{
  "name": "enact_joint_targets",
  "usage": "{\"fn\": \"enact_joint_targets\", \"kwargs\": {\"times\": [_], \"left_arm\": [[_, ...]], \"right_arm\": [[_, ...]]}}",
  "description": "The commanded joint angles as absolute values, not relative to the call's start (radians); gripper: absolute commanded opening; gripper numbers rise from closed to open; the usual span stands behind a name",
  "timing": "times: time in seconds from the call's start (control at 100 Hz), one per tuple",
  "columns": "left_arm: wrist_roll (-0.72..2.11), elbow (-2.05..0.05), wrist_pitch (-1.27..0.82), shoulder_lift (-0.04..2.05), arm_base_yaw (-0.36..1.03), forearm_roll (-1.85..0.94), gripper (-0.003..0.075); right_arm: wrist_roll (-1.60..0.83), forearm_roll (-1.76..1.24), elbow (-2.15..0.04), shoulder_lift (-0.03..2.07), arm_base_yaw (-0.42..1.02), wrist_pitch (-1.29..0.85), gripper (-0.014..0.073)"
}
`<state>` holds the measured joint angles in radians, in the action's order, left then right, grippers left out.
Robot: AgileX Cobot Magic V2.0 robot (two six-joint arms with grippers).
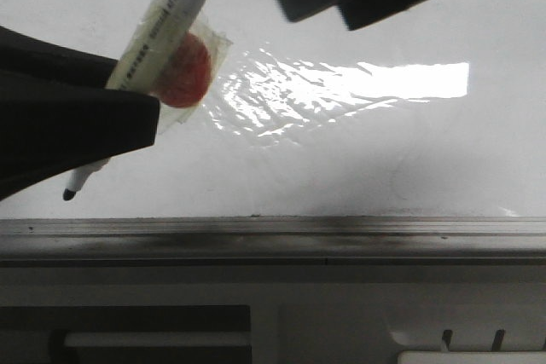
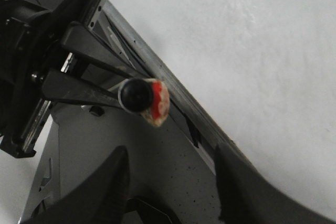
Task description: Write number 9 on whiteboard
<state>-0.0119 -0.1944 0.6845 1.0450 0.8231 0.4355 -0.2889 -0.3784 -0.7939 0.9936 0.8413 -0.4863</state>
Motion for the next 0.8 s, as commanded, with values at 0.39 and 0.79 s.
{"fn": "enact_joint_targets", "kwargs": {"times": [0.39,0.79], "left_arm": [[-0.017,-0.225,0.72,1.031,0.821,0.425,-0.002],[-0.017,-0.223,0.729,1.031,0.821,0.425,-0.002]], "right_arm": [[-0.307,-0.385,-0.935,1.125,0.909,-0.381,0.0314],[-0.307,-0.385,-0.935,1.16,0.909,-0.386,0.0064]]}}
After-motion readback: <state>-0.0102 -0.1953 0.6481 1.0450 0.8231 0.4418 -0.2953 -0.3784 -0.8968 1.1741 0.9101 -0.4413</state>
